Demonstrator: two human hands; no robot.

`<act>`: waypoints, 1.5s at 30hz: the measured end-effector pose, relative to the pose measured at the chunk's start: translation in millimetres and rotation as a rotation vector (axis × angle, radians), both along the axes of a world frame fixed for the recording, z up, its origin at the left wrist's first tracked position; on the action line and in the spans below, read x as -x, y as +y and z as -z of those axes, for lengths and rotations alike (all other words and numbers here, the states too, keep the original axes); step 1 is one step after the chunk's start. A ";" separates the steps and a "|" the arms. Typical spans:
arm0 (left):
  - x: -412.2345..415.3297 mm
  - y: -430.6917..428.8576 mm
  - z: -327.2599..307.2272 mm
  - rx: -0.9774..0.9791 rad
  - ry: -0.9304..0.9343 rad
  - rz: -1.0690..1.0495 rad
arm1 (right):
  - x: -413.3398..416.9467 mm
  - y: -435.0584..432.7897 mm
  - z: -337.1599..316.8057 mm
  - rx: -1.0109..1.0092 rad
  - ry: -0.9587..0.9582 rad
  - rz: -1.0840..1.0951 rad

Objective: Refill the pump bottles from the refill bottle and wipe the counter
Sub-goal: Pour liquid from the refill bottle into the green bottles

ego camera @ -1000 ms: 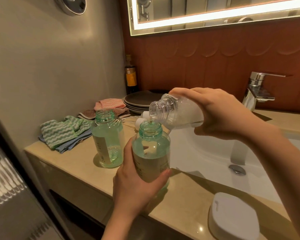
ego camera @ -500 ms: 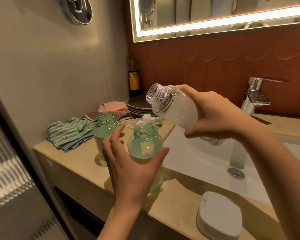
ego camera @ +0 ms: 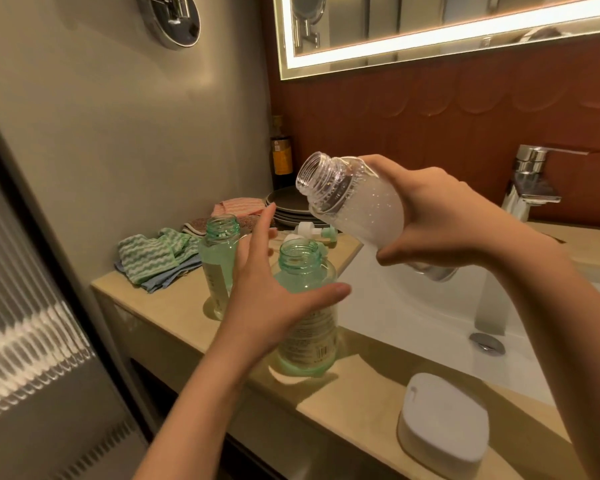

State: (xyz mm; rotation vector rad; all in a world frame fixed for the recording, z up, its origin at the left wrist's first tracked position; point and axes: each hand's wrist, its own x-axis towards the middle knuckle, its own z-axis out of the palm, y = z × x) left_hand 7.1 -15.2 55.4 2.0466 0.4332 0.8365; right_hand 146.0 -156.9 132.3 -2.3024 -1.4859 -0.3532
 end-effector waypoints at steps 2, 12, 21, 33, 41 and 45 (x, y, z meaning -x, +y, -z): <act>-2.9 -8.8 5.4 -0.060 -0.050 -0.111 | 1.0 1.0 0.5 0.014 -0.004 -0.006; 0.0 7.2 7.0 0.066 -0.004 0.073 | 3.7 1.9 1.7 0.047 -0.026 -0.007; -1.4 20.9 15.4 0.236 -0.118 0.188 | 4.1 2.3 2.6 0.050 -0.019 -0.001; 8.4 13.7 62.0 0.227 -0.108 0.196 | 2.8 5.9 4.8 0.089 -0.069 -0.031; 6.1 2.2 75.8 0.136 -0.075 0.049 | -9.1 3.6 9.0 0.087 -0.061 -0.011; 2.8 0.7 78.7 0.070 -0.028 -0.019 | -13.5 4.5 10.2 0.071 -0.081 -0.015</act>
